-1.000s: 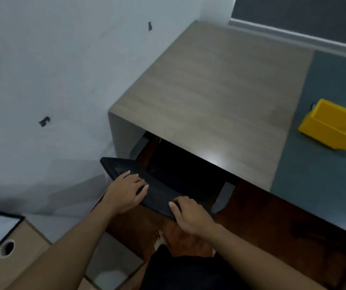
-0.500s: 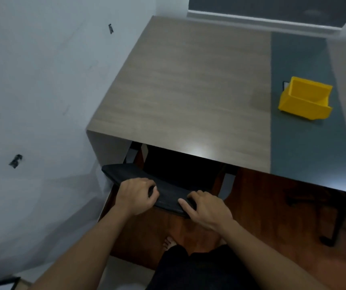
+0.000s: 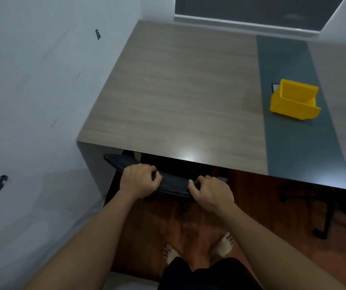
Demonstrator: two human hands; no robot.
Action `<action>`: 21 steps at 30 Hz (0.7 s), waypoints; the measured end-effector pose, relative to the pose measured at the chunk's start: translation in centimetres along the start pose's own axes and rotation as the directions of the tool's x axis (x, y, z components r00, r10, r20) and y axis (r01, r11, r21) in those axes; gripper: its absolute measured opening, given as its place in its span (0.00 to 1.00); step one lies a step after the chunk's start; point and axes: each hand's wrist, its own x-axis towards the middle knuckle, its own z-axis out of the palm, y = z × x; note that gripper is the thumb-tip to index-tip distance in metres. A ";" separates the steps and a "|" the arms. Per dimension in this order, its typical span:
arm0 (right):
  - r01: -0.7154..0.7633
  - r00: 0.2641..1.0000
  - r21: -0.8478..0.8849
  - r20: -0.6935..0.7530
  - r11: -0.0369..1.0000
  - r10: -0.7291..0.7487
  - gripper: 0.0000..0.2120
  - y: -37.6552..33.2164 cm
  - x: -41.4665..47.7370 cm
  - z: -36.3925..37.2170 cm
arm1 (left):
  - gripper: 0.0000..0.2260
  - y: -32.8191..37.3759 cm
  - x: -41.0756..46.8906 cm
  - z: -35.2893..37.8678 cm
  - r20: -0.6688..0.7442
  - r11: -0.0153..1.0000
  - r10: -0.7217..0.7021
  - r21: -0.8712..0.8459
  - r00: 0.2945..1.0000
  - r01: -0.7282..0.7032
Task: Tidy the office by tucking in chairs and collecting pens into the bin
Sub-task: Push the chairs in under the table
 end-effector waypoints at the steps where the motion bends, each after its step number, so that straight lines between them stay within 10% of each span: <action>1: -0.006 1.000 -0.002 0.003 1.000 0.006 0.34 -0.1 0.5 -0.1 | 0.20 -0.2 0.6 -0.1 0.000 1.000 0.005 -0.003 1.000 -0.005; 21: 0.037 0.997 0.000 0.061 0.999 -0.037 0.27 3.7 7.2 -1.8 | 0.21 1.4 4.5 0.7 -0.007 0.999 -0.043 -0.034 0.999 0.043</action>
